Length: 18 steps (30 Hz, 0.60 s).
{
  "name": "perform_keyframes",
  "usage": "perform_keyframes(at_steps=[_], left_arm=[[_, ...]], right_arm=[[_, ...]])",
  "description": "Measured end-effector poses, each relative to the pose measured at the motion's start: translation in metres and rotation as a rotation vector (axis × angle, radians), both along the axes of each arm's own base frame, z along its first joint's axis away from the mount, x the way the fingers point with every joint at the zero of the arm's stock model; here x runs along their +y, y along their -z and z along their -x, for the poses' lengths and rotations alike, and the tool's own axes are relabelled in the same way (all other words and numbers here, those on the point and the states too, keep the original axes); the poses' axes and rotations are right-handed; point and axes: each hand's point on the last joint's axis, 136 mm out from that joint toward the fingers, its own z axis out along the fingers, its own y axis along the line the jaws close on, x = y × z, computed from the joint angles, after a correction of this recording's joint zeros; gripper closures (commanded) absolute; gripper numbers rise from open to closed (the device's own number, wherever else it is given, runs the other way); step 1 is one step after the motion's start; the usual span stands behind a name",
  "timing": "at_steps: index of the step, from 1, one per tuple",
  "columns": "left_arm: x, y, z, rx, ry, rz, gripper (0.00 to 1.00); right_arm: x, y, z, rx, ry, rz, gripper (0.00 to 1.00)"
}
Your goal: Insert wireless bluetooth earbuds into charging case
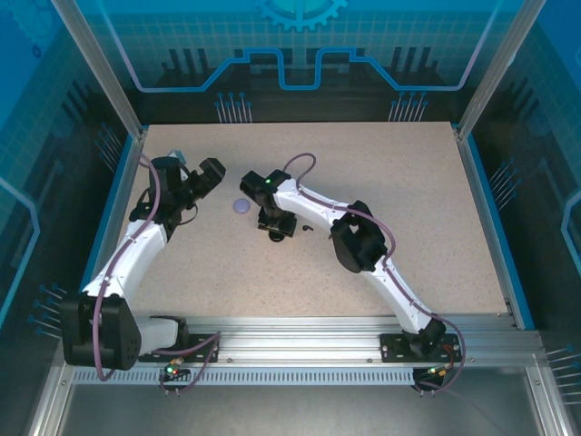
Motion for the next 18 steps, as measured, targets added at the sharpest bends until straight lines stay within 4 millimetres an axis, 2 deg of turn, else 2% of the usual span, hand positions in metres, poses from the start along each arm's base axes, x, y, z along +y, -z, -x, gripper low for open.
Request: perform_keyframes(at_steps=[6, 10, 13, 18], left_arm=[[0.0, -0.004, 0.002, -0.013, 0.0, 0.001, 0.01], [0.0, -0.011, 0.004, -0.03, 0.002, 0.002, 0.01], [-0.001, -0.014, 0.006, -0.037, 0.008, 0.005, 0.01], [-0.002, -0.017, 0.007, -0.042, 0.011, 0.007, 0.01]], right_arm=[[0.009, -0.001, 0.011, -0.019, -0.107, 0.021, 0.5], [0.01, -0.001, 0.034, -0.013, -0.208, 0.054, 0.5], [0.005, -0.001, 0.052, -0.007, -0.28, 0.082, 0.5], [-0.008, -0.001, 0.07, 0.008, -0.343, 0.109, 0.48]])
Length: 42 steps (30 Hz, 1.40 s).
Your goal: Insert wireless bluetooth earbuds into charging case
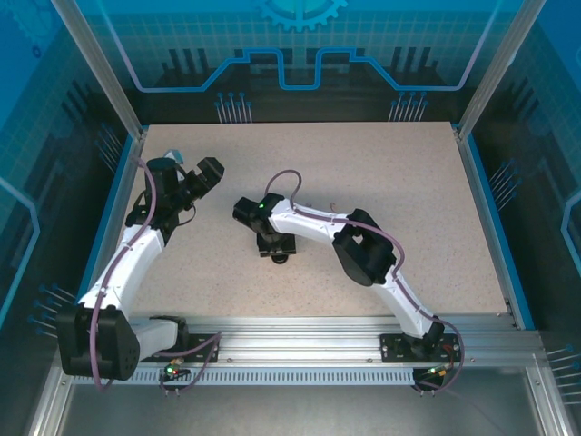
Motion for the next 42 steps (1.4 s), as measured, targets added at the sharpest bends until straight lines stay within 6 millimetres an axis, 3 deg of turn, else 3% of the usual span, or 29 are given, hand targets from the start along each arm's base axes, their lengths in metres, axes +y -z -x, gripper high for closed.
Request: perform_keyframes(at_steps=[7, 24, 34, 42], left_arm=[[-0.001, 0.0, 0.0, 0.002, 0.005, 0.003, 0.01], [-0.001, 0.0, 0.0, 0.001, 0.006, 0.003, 0.01], [-0.008, 0.017, 0.004, 0.012, 0.038, 0.058, 0.01], [-0.01, 0.011, 0.004, -0.054, 0.047, 0.092, 0.01]], right_arm=[[-0.001, 0.001, 0.001, 0.0, -0.01, -0.006, 0.39], [-0.002, 0.005, 0.003, 0.048, 0.097, -0.082, 0.4], [-0.001, 0.004, 0.003, 0.046, 0.106, -0.092, 0.49], [-0.002, 0.003, 0.003, 0.04, 0.114, -0.114, 0.62]])
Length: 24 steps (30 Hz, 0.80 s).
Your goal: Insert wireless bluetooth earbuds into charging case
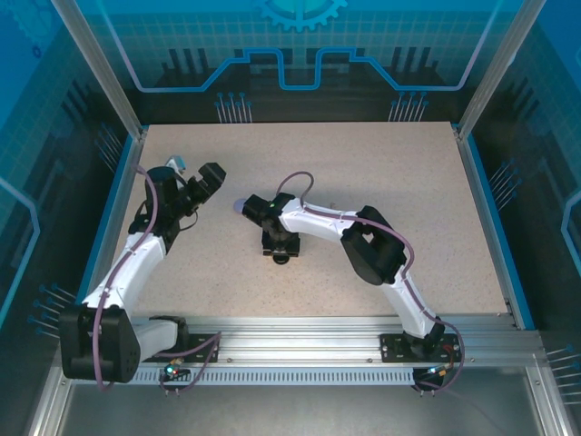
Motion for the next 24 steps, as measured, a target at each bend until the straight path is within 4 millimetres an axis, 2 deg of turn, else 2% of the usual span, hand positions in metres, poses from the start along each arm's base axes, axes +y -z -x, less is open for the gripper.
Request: perform_keyframes(at_steps=[8, 14, 19, 24], left_arm=[[-0.004, -0.011, 0.0, -0.044, 0.013, 0.035, 0.01], [-0.017, -0.023, -0.002, -0.094, 0.067, 0.048, 0.01], [-0.053, -0.021, 0.006, -0.106, 0.169, 0.034, 0.01], [-0.092, 0.001, 0.024, -0.078, 0.27, 0.013, 0.01]], right_arm=[[-0.006, -0.008, 0.005, -0.011, 0.0, -0.021, 0.62], [-0.008, -0.04, 0.001, -0.061, 0.011, -0.086, 0.62], [-0.019, -0.065, -0.017, -0.109, 0.058, -0.145, 0.62], [-0.041, -0.072, -0.035, -0.136, 0.122, -0.173, 0.62]])
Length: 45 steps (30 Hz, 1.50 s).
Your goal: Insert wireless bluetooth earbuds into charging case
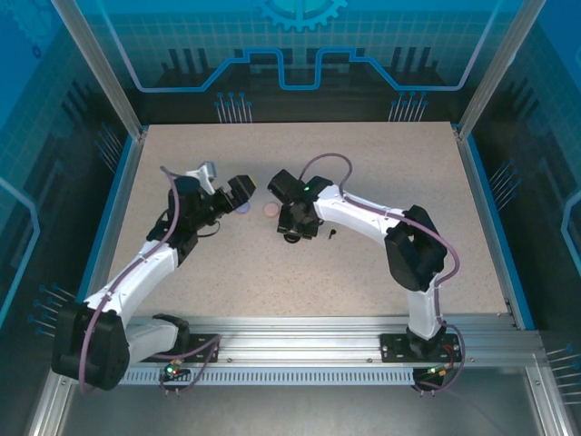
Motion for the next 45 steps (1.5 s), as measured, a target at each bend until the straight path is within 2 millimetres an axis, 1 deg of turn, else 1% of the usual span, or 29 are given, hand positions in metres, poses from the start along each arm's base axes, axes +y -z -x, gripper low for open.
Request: perform_keyframes(at_steps=[3, 6, 8, 11, 15, 17, 20, 26, 30, 33, 38, 45], left_arm=[[-0.018, 0.009, 0.01, 0.001, 0.048, -0.017, 0.01], [-0.029, 0.017, 0.017, -0.003, 0.075, -0.03, 0.01], [-0.033, 0.019, 0.02, -0.007, 0.084, -0.035, 0.01], [-0.041, 0.017, 0.023, -0.03, 0.101, -0.031, 0.01], [-0.052, 0.015, 0.026, -0.06, 0.13, -0.022, 0.01], [-0.058, 0.015, 0.027, -0.076, 0.146, -0.015, 0.01], [-0.066, 0.022, 0.03, -0.086, 0.169, -0.01, 0.01], [-0.087, 0.029, 0.038, -0.127, 0.226, 0.006, 0.01], [-0.095, 0.036, 0.042, -0.16, 0.245, 0.019, 0.02], [-0.099, 0.043, 0.042, -0.177, 0.247, 0.025, 0.01], [-0.104, 0.046, 0.038, -0.207, 0.246, 0.042, 0.01], [-0.105, 0.045, 0.03, -0.246, 0.222, 0.061, 0.08]], right_arm=[[-0.017, 0.001, -0.006, 0.0, 0.038, -0.008, 0.62], [-0.034, 0.001, -0.01, 0.003, 0.077, -0.023, 0.62], [-0.045, -0.004, -0.015, -0.001, 0.104, -0.037, 0.62], [-0.057, -0.016, -0.025, -0.023, 0.142, -0.074, 0.62], [-0.068, -0.038, -0.038, -0.068, 0.183, -0.131, 0.62], [-0.071, -0.049, -0.042, -0.088, 0.197, -0.161, 0.62], [-0.074, -0.061, -0.046, -0.105, 0.219, -0.201, 0.62], [-0.067, -0.07, -0.048, -0.101, 0.257, -0.269, 0.63], [-0.06, -0.068, -0.048, -0.08, 0.3, -0.322, 0.63], [-0.052, -0.067, -0.047, -0.066, 0.329, -0.358, 0.63], [-0.033, -0.074, -0.044, -0.056, 0.359, -0.424, 0.63], [-0.014, -0.079, -0.038, -0.04, 0.398, -0.476, 0.63]])
